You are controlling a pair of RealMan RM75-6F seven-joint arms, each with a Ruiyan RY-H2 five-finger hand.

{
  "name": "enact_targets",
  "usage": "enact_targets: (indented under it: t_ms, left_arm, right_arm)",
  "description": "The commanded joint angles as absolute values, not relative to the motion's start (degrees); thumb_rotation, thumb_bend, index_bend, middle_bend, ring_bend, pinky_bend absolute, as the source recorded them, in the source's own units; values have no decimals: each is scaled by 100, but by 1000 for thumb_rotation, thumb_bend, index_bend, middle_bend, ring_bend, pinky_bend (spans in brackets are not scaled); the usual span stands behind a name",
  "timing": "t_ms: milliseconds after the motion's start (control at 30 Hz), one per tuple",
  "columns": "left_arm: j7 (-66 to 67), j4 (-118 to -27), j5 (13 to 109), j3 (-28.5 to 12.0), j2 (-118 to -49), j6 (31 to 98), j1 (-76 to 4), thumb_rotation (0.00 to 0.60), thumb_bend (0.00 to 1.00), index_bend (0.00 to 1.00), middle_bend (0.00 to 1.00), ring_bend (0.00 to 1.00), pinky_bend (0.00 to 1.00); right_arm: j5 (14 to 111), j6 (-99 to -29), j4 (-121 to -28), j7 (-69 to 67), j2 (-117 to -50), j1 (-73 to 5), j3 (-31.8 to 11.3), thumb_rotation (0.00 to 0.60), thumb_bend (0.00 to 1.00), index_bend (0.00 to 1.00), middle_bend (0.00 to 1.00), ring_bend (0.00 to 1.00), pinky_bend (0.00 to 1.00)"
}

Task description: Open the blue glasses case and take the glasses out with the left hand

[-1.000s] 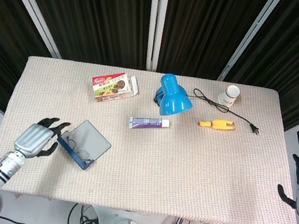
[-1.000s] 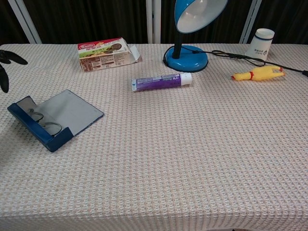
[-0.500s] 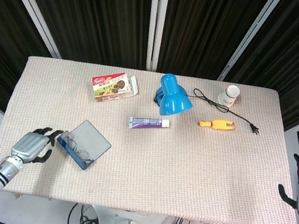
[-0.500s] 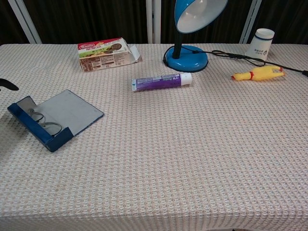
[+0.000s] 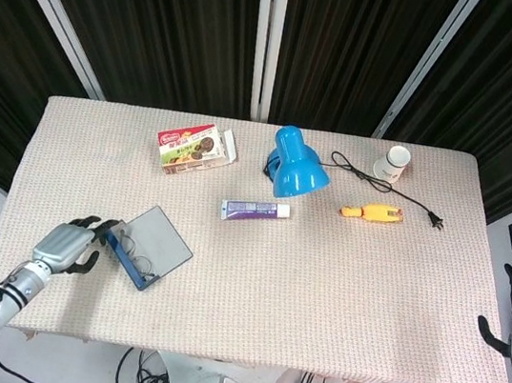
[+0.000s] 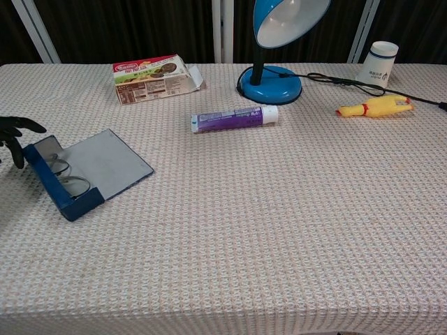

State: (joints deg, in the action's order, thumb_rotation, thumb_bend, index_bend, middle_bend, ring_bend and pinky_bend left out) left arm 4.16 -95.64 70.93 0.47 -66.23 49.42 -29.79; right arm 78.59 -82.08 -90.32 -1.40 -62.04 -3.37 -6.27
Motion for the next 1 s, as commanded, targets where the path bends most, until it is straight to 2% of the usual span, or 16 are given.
enact_targets:
  t_ms: [33, 733, 1000]
  left_arm:
    - [342, -9484, 7126, -22, -6712, 4841, -3079, 600, 615, 64, 277, 51, 186]
    - [-96, -8656, 7180, -526, -7631, 4013, -4001, 600, 661, 64, 274, 52, 185]
    - [-148, -8533, 7245, -596, -7834, 3870, -4257, 600, 666, 64, 275, 51, 184]
  right_arm:
    - [7852, -8198, -9027, -139, -6209, -339, -626, 600, 247, 0, 0, 0, 0]
    - [7755, -8088, -8858, -272, -6266, -351, -632, 600, 247, 0, 0, 0, 0]
    - [7705, -8052, -8750, -368, -6279, -340, -642, 600, 247, 0, 0, 0, 0]
